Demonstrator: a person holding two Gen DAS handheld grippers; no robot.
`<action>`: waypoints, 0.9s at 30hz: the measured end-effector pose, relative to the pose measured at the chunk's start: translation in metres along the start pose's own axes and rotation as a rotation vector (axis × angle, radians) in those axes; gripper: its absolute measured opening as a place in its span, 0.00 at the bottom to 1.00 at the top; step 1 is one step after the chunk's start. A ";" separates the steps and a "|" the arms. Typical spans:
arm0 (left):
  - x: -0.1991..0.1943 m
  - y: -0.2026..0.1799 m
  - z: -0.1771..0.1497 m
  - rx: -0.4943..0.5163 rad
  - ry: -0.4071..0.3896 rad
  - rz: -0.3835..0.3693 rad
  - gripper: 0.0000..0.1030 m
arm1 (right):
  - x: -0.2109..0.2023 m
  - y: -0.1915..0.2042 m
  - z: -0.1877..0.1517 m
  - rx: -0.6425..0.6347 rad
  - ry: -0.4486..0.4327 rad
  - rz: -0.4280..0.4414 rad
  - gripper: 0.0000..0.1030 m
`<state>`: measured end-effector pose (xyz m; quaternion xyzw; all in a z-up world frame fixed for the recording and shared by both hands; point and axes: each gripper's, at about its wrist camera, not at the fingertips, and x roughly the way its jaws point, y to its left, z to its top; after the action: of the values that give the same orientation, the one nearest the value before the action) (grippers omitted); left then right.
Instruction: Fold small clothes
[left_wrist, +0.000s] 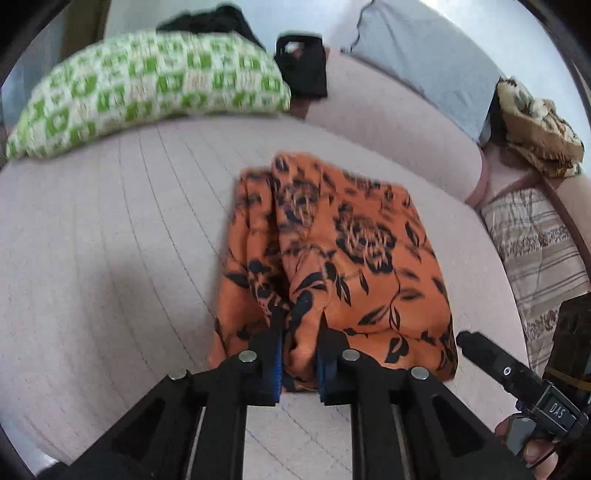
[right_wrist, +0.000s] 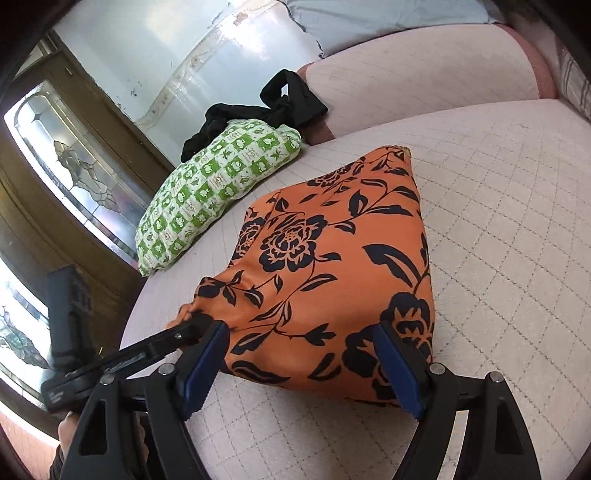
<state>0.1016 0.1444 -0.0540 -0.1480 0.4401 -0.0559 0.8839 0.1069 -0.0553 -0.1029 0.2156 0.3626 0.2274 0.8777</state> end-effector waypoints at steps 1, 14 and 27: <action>-0.003 0.000 0.000 0.005 -0.013 0.003 0.13 | 0.000 -0.001 0.002 -0.001 0.001 0.007 0.80; 0.039 0.026 -0.022 -0.056 0.098 0.041 0.16 | 0.024 0.003 0.025 -0.041 0.064 0.038 0.81; 0.029 0.033 -0.016 -0.058 0.070 0.068 0.14 | 0.036 0.000 0.057 0.065 0.125 0.159 0.87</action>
<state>0.1050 0.1657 -0.0952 -0.1564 0.4769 -0.0185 0.8647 0.1717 -0.0476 -0.0851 0.2574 0.4056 0.2972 0.8251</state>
